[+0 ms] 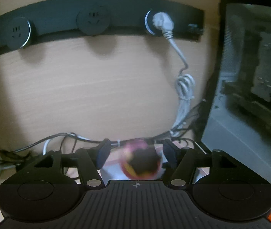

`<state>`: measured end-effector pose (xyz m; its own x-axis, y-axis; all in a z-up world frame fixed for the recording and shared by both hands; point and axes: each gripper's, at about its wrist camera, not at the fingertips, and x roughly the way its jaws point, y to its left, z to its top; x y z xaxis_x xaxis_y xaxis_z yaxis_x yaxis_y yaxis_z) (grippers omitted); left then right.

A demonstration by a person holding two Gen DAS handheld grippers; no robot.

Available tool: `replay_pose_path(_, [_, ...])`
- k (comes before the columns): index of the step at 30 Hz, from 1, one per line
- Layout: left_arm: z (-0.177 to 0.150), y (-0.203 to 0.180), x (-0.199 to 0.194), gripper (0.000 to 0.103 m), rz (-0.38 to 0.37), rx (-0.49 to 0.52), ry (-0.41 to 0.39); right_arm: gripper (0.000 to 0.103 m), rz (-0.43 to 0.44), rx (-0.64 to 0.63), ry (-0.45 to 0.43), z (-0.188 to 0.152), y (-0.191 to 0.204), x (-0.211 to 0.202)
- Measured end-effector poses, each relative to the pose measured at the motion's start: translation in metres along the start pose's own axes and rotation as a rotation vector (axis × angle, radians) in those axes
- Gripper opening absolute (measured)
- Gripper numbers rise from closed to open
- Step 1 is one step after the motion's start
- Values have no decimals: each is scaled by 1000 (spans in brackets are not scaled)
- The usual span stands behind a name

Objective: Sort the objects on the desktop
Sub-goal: 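Carry pudding toy and pumpkin into the pink box and open both grippers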

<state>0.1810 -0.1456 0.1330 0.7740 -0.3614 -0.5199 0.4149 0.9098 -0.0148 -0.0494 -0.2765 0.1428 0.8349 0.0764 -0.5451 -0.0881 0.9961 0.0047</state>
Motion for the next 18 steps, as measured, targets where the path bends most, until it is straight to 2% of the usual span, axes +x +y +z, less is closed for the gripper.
replay_pose_path(4, [-27, 7, -15, 79, -2, -15, 47, 32, -18, 25, 5, 0, -10, 6])
replay_pose_path(7, [-61, 13, -33, 81, 31, -27, 124, 32, -13, 28, 9, 3, -14, 18])
replay_pose_path(12, [-126, 16, -65, 84, 35, -130, 272, 32, -34, 0, 30, 13, -19, 63])
replay_pose_path(17, [-174, 18, -94, 87, 39, -227, 355, 32, -72, -2, 15, 25, -26, 110])
replay_pose_path(18, [-180, 20, -97, 88, 46, -243, 365, 36, -94, -9, 8, 26, -26, 118])
